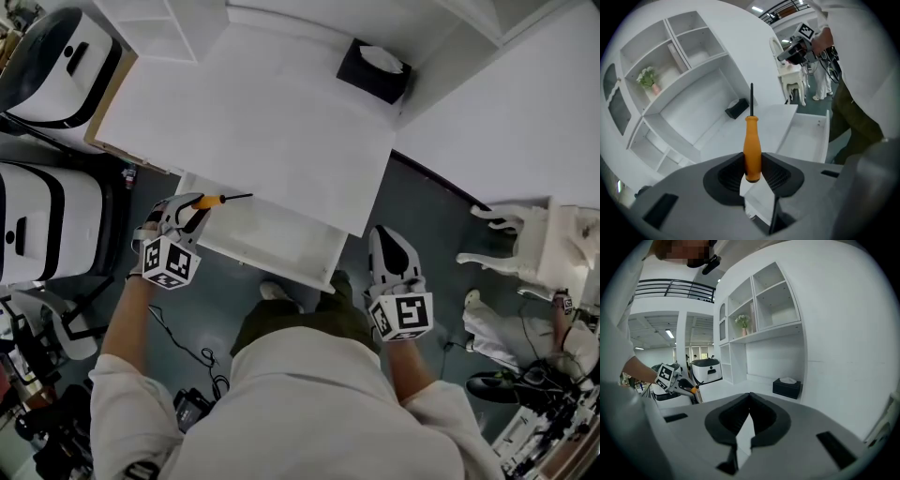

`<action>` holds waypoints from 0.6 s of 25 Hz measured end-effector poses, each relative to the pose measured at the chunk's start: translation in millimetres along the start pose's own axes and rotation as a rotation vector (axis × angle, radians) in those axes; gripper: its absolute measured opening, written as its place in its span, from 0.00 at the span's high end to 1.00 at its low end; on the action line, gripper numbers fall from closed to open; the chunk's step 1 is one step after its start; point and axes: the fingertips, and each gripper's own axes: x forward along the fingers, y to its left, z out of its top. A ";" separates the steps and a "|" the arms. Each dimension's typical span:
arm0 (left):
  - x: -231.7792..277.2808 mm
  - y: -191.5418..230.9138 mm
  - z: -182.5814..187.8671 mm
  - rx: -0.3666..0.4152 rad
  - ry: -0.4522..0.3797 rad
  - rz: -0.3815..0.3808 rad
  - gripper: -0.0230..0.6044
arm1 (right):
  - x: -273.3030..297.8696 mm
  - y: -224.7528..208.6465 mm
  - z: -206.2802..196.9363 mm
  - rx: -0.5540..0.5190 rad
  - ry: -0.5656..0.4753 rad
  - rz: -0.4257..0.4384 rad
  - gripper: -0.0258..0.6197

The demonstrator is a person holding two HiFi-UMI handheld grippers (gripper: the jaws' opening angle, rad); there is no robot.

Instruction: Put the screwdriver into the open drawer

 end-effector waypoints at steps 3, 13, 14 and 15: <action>16.3 -8.9 -13.8 0.062 0.040 -0.045 0.78 | -2.3 -6.0 -1.5 -0.001 0.009 -0.021 0.95; 70.2 -48.0 -46.9 0.269 0.128 -0.199 0.78 | -13.1 -31.6 -15.2 0.011 0.037 -0.086 0.95; 75.1 -51.4 -50.1 0.285 0.135 -0.213 0.78 | -14.6 -34.5 -17.5 0.012 0.042 -0.092 0.95; 79.7 -54.7 -53.6 0.299 0.142 -0.227 0.78 | -16.0 -37.0 -19.4 0.013 0.047 -0.099 0.95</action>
